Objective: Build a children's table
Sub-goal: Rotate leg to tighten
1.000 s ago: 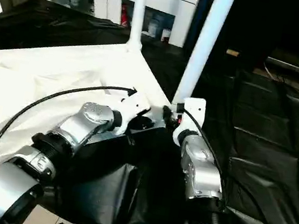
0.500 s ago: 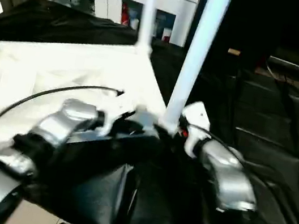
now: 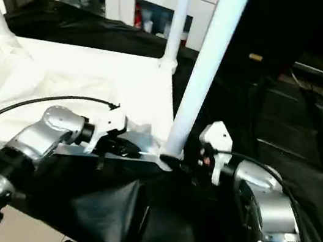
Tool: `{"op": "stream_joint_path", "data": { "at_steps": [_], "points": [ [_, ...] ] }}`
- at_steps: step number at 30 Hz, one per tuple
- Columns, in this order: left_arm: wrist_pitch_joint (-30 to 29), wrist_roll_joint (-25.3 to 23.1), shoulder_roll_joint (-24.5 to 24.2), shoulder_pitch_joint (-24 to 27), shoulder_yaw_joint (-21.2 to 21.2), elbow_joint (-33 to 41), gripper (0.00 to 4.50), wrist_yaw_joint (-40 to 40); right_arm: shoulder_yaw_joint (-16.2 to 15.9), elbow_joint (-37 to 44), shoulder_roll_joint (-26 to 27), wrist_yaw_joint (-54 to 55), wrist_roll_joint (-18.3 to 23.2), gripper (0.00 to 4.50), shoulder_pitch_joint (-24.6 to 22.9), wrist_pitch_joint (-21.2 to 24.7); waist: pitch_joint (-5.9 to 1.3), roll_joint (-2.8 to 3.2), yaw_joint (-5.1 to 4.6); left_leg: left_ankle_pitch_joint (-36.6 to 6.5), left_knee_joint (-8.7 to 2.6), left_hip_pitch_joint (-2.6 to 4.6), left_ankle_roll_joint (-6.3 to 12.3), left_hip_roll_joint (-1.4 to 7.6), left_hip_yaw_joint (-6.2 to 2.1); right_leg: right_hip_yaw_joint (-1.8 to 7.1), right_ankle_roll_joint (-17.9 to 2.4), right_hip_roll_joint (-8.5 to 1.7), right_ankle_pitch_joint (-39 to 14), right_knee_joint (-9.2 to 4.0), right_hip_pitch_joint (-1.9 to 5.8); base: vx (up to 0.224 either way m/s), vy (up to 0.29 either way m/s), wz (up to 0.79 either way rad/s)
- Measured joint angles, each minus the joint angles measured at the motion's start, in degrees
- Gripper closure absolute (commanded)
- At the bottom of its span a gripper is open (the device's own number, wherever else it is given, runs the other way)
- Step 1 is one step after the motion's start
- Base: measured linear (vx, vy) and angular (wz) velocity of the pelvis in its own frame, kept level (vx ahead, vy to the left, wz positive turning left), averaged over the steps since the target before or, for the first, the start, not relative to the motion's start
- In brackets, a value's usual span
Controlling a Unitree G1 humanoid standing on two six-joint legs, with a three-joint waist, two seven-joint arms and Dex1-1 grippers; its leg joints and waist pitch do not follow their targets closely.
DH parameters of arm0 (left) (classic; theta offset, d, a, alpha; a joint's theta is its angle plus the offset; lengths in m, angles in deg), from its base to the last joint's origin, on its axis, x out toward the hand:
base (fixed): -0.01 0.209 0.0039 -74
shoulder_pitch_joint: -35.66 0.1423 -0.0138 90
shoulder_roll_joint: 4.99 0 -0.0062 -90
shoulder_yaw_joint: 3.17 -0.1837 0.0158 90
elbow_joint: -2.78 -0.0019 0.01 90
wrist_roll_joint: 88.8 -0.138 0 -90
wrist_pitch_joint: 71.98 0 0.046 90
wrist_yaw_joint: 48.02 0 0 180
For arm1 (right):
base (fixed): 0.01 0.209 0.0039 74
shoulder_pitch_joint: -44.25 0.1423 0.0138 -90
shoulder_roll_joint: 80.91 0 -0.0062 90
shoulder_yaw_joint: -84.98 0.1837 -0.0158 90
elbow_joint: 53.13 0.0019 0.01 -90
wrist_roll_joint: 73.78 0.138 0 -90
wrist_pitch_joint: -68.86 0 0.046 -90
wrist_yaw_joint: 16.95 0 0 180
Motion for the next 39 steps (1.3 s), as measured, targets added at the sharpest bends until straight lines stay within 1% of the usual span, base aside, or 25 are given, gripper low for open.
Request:
{"op": "stream_joint_path", "data": {
  "at_steps": [4, 7, 8, 13, 14, 17, 28, 31, 33, 36, 39],
  "points": [
    [-0.60, 0.11, -0.12, 0.20, 0.00, 0.54, 4.50, 0.06, -0.59, -0.26, -0.01, -0.14, -0.37, 1.45, 0.27, -0.14, 0.00, -0.01, -0.06, 0.00, 0.01, 0.00, 0.00, 0.01, 0.01, 0.00, 0.00, 0.00, 0.00, 0.00, 0.00, 0.000, 0.000, 0.00],
    [-0.72, 0.22, -0.22, 0.25, 0.00, 0.59, 4.50, 0.43, -0.95, -0.63, 0.01, 0.21, -0.89, 1.57, 0.62, -0.37, 0.00, 0.00, -0.04, 0.00, 0.01, 0.00, 0.00, 0.01, 0.02, 0.00, 0.00, 0.00, 0.00, 0.00, 0.00, 0.000, 0.000, 0.00],
    [-0.77, 0.26, -0.22, 0.25, 0.00, 0.61, 4.50, 0.45, -1.19, -0.67, 0.03, 0.35, -1.33, 1.84, 0.86, -0.37, 0.00, 0.00, -0.04, 0.00, 0.01, 0.00, 0.00, 0.01, 0.03, 0.00, 0.00, 0.00, 0.00, 0.00, 0.00, 0.000, 0.000, 0.00],
    [-1.41, 0.35, -0.32, 0.59, -0.09, 1.70, 4.50, 0.49, -1.39, -2.12, 0.80, 0.75, -1.91, 2.03, 1.78, -0.96, 0.00, 0.00, -0.03, 0.00, 0.01, -0.01, 0.00, 0.01, 0.05, 0.00, 0.00, 0.00, -0.01, 0.00, -0.01, 0.000, 0.000, 0.00],
    [-1.57, 0.36, -0.32, 0.63, -0.12, 1.83, 4.50, 0.60, -1.44, -2.44, 1.13, 0.83, -2.08, 2.20, 1.77, -0.99, 0.00, 0.00, -0.03, 0.00, 0.02, -0.01, 0.00, 0.02, 0.06, 0.00, 0.00, 0.00, -0.01, 0.00, -0.01, 0.000, 0.000, 0.00],
    [-1.89, 0.41, -0.47, 0.74, -0.13, 2.16, 4.50, 0.82, -1.48, -2.51, 1.35, 0.90, -2.11, 2.45, 1.77, -1.25, 0.01, -0.01, -0.03, 0.00, 0.03, -0.01, 0.00, 0.02, 0.09, 0.02, 0.00, 0.00, -0.01, 0.00, -0.02, 0.000, 0.000, 0.00],
    [-2.40, 0.46, -0.73, 1.20, -0.06, 2.86, 4.50, 0.71, -1.54, -2.83, 1.86, 0.94, -2.20, 2.57, 1.77, -1.62, 0.01, -0.02, -0.06, 0.00, 0.07, 0.00, 0.01, 0.05, 0.16, 0.03, -0.01, 0.00, -0.01, 0.01, -0.02, 0.000, 0.000, 0.00],
    [-2.36, -0.58, 0.31, 0.84, 0.38, 1.93, 4.50, -4.16, -0.96, -4.28, 5.16, 7.18, -4.11, 2.57, 1.96, -1.99, -0.09, -0.18, -0.41, 0.00, 0.13, 0.04, 0.01, 0.07, 0.17, 0.04, -0.03, 0.01, 0.01, 0.07, 0.00, 0.000, 0.000, 0.00],
    [-2.56, -1.81, 2.30, -0.42, 0.65, -0.05, 4.50, -8.71, -0.01, -6.02, 8.71, 13.86, -5.38, 2.57, 2.44, -2.25, -0.15, -0.30, -0.69, 0.00, 0.22, 0.09, 0.01, 0.07, 0.20, 0.09, -0.10, 0.00, 0.05, 0.08, 0.03, 0.000, 0.000, 0.00],
    [-3.60, -3.13, 5.22, -2.31, 0.82, -2.72, 4.50, -15.32, 1.91, -8.71, 13.37, 23.39, -7.10, 2.57, 3.91, -2.04, -0.17, -0.43, -0.88, 0.00, 0.27, 0.14, 0.01, 0.06, 0.25, 0.17, -0.09, 0.00, 0.07, 0.09, 0.03, 0.000, 0.000, 0.00],
    [-5.41, -4.23, 8.37, -4.11, 1.55, -5.17, 4.50, -21.80, 3.97, -10.82, 19.58, 34.74, -8.85, 2.57, 5.78, -1.05, -0.16, -0.45, -0.99, 0.00, 0.28, 0.18, 0.00, 0.05, 0.28, 0.23, 0.07, 0.01, -0.01, 0.09, -0.01, 0.000, 0.000, 0.00]
  ]
}}
